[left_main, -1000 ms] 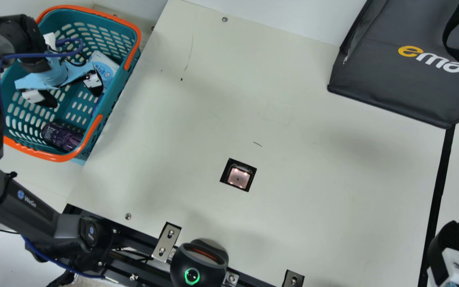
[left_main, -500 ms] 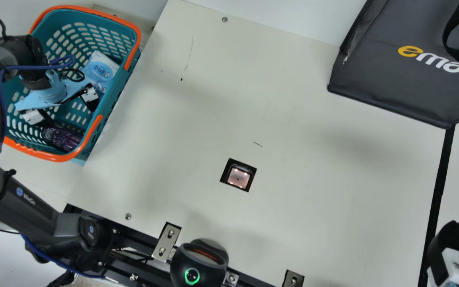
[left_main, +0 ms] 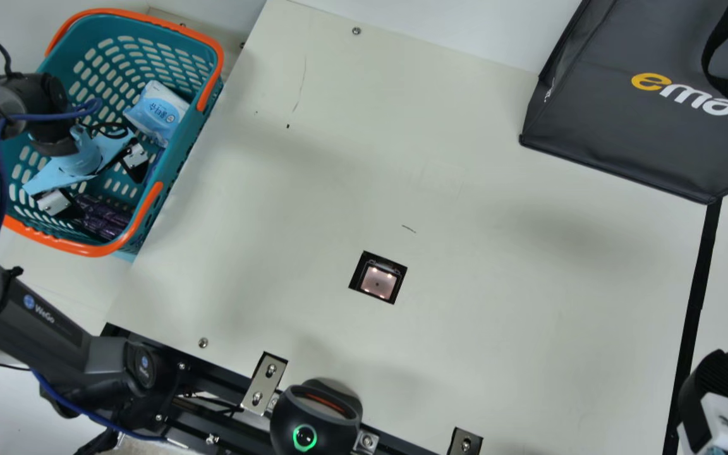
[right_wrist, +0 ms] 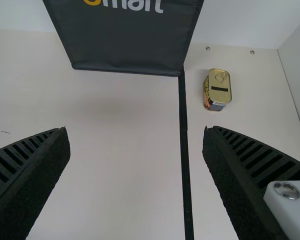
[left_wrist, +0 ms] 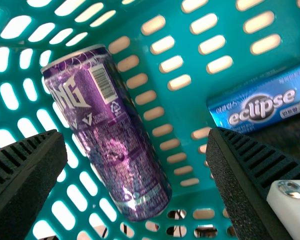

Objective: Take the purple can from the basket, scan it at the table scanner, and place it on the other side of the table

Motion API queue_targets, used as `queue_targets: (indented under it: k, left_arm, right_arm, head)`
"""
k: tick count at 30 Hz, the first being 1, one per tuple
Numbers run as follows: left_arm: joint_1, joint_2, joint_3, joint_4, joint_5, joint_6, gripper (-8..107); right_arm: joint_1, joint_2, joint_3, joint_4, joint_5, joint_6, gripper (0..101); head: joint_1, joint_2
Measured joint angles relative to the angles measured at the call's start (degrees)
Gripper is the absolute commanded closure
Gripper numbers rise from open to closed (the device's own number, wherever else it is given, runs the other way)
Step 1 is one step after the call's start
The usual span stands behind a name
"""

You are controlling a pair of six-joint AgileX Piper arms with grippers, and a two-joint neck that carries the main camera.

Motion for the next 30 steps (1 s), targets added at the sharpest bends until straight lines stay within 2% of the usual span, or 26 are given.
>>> queue_targets:
  k: [22, 30]
  left_arm:
    - [0.13, 4.72, -0.11, 4.12, -2.92, -7.7, 9]
    - [0.23, 5.85, -0.32, 2.68, -4.58, -7.07, 9]
  right_arm:
    - [0.0, 0.0, 0.0, 0.0, -0.06, 0.0, 6]
    - [0.0, 0.0, 0.0, 0.0, -0.06, 0.0, 6]
  head:
    - [0.0, 0.09]
    - [0.0, 0.0]
